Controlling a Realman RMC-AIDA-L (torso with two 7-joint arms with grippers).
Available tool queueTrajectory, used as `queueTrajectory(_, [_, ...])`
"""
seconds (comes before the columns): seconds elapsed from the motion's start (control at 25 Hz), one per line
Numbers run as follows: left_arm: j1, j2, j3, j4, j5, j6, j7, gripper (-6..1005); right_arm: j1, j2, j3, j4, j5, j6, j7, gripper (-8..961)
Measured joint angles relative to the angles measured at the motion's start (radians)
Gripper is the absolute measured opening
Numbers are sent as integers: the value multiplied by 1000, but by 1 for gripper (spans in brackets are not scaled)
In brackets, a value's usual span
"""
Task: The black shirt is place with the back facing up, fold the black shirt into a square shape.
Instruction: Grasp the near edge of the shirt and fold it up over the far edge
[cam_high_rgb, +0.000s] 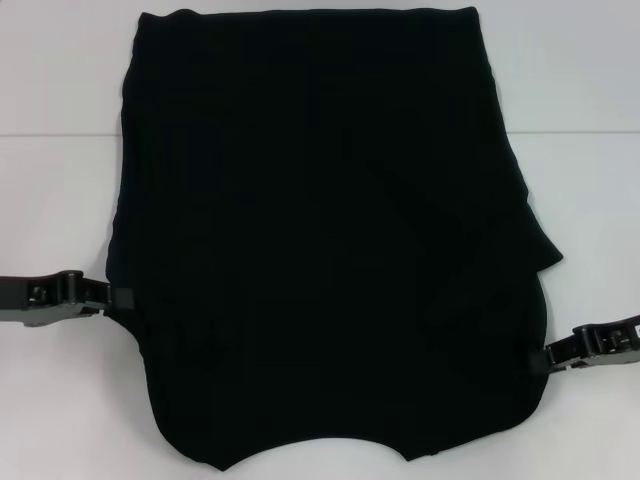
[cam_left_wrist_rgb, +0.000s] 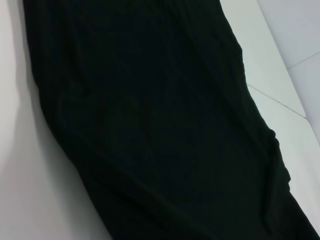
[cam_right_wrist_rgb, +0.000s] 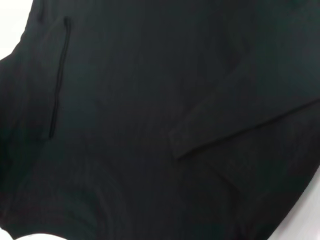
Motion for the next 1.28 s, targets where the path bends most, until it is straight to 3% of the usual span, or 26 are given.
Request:
queueTrajectory(0.08, [-1, 0, 1, 0, 0, 0, 0, 68, -2, -1, 0, 0, -1, 0, 3, 403])
queueTrajectory(0.2, [-2, 0, 2, 0, 0, -1, 0, 69, -5, -2, -1, 1, -1, 0, 6, 158])
queueTrajectory(0.44, [-2, 0, 4, 0, 0, 2, 6, 69, -9, -5, 6, 2, -1, 0, 13, 54])
queueTrajectory(0.84, [0, 2, 88, 11, 72, 131, 9, 69, -79, -33, 2, -65, -12, -130, 76, 54])
queueTrajectory(1.28, [11, -11, 193, 34, 141, 265, 10, 68, -172, 13, 7, -189, -130, -261, 124, 54])
